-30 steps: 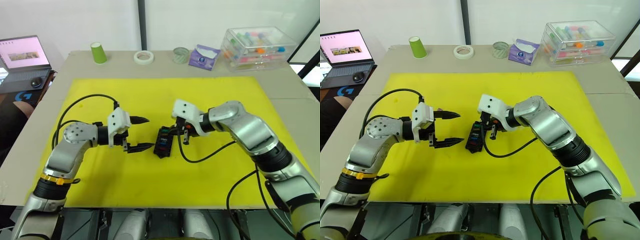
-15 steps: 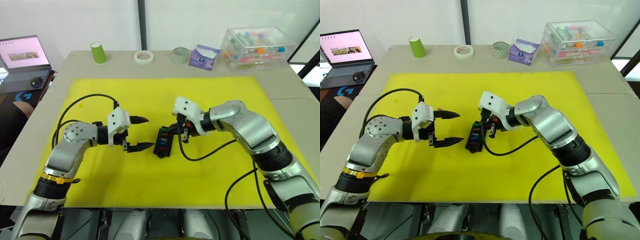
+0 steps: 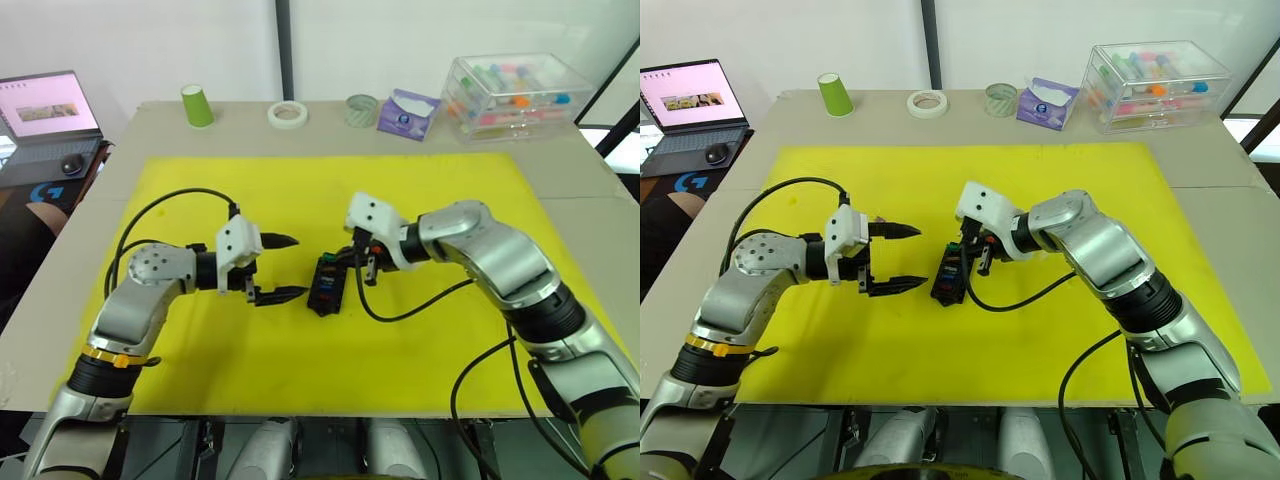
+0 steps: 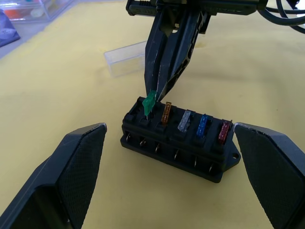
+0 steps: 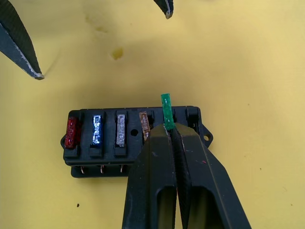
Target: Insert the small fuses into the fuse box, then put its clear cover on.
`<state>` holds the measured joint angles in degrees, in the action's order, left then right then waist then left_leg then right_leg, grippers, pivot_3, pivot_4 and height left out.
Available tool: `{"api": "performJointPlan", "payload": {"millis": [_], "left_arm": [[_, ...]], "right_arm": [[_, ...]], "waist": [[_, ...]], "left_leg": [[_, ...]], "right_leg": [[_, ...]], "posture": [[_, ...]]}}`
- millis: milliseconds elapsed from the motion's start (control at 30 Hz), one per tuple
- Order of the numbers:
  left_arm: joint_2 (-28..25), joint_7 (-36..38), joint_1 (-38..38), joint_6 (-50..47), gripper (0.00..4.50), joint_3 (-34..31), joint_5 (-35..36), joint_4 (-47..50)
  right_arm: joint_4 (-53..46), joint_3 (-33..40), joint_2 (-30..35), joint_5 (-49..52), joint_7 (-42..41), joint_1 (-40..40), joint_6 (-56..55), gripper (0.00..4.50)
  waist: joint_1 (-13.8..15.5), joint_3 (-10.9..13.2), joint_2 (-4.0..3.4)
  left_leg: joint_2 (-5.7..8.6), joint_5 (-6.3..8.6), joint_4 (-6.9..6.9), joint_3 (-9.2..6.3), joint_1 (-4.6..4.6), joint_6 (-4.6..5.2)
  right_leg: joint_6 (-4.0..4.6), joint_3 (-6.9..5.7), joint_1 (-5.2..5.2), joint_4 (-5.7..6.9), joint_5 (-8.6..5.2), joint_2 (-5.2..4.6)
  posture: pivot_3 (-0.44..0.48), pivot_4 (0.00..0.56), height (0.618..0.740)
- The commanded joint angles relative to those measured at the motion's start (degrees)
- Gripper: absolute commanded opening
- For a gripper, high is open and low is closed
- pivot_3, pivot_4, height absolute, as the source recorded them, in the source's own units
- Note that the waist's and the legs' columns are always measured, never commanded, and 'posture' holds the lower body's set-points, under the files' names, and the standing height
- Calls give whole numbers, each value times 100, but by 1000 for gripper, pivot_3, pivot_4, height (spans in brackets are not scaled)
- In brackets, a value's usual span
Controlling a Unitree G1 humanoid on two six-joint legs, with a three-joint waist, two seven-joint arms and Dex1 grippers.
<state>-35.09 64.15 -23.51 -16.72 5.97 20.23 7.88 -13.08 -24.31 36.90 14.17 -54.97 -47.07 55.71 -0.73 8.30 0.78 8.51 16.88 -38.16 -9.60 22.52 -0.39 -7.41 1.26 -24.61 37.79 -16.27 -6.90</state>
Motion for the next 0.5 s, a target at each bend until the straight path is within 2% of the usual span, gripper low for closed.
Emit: {"api": "performJointPlan", "payload": {"millis": [33,500], "left_arm": [[-61,3,-105,59,4486,-41,-1,97],[-70,-1,-89,60,4486,-28,-11,94]], "right_arm": [[-95,53,42,-43,-13,-117,-86,0],[-110,-14,45,-86,-21,-25,-55,0]], "waist": [[1,0,0],[0,0,0]], "left_leg": [[0,0,0,0,0,0],[0,0,0,0,0,0]], "right_leg": [[0,0,0,0,0,0],[0,0,0,0,0,0]], "posture": [[0,150,740],[0,150,740]]}}
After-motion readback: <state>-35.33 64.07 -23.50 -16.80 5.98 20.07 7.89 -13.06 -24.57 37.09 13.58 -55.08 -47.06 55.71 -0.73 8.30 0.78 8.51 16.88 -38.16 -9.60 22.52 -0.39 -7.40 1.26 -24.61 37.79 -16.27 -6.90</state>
